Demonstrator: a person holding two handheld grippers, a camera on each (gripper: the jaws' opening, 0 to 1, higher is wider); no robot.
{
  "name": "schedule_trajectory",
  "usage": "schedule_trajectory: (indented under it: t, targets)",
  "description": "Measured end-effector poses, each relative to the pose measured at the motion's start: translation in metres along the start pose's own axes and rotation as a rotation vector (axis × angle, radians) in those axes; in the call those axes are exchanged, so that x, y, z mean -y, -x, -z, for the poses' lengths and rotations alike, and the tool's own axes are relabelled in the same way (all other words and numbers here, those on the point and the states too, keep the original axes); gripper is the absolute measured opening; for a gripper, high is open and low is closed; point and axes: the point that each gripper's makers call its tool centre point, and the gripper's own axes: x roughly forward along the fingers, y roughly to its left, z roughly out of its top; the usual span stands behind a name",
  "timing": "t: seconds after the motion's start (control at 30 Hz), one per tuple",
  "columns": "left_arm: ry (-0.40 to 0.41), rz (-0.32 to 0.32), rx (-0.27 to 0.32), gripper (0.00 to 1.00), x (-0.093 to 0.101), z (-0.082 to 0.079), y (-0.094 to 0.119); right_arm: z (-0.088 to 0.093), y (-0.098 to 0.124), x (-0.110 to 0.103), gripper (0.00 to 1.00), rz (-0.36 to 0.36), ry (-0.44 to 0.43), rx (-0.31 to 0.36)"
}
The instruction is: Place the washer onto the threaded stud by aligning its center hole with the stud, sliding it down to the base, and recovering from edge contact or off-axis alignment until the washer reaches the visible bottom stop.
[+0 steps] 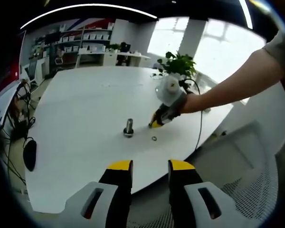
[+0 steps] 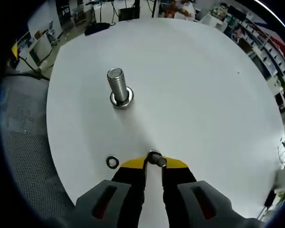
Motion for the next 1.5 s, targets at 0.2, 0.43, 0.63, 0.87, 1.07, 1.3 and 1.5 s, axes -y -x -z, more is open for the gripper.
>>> schedule_trajectory:
  t: [0.2, 0.43, 0.63, 0.87, 1.07, 1.3, 1.5]
  targets:
    - [0.005, -0.002, 0.012, 0.28, -0.001, -0.002, 0.001, 0.003, 0.000, -0.002, 0.19, 0.016, -0.026, -0.011]
    - [0.009, -0.015, -0.017, 0.28, -0.003, 0.004, -0.001, 0.006, 0.010, -0.005, 0.21, 0.026, -0.063, 0.000]
    - [0.023, -0.030, -0.022, 0.28, -0.006, 0.005, 0.000, 0.014, 0.021, -0.006, 0.22, 0.026, -0.122, 0.026]
    - [0.018, -0.018, -0.045, 0.28, -0.003, 0.009, -0.002, 0.030, 0.024, -0.008, 0.23, 0.019, -0.220, 0.056]
    - [0.023, -0.021, -0.046, 0.28, -0.005, 0.009, -0.002, 0.035, 0.027, -0.026, 0.23, -0.004, -0.190, 0.058]
    - [0.022, -0.018, -0.044, 0.28, -0.004, 0.008, -0.002, 0.027, 0.022, -0.038, 0.24, -0.037, -0.178, 0.059]
    - [0.014, -0.013, -0.039, 0.28, -0.003, 0.007, -0.001, 0.014, 0.019, -0.050, 0.24, -0.061, -0.144, 0.055]
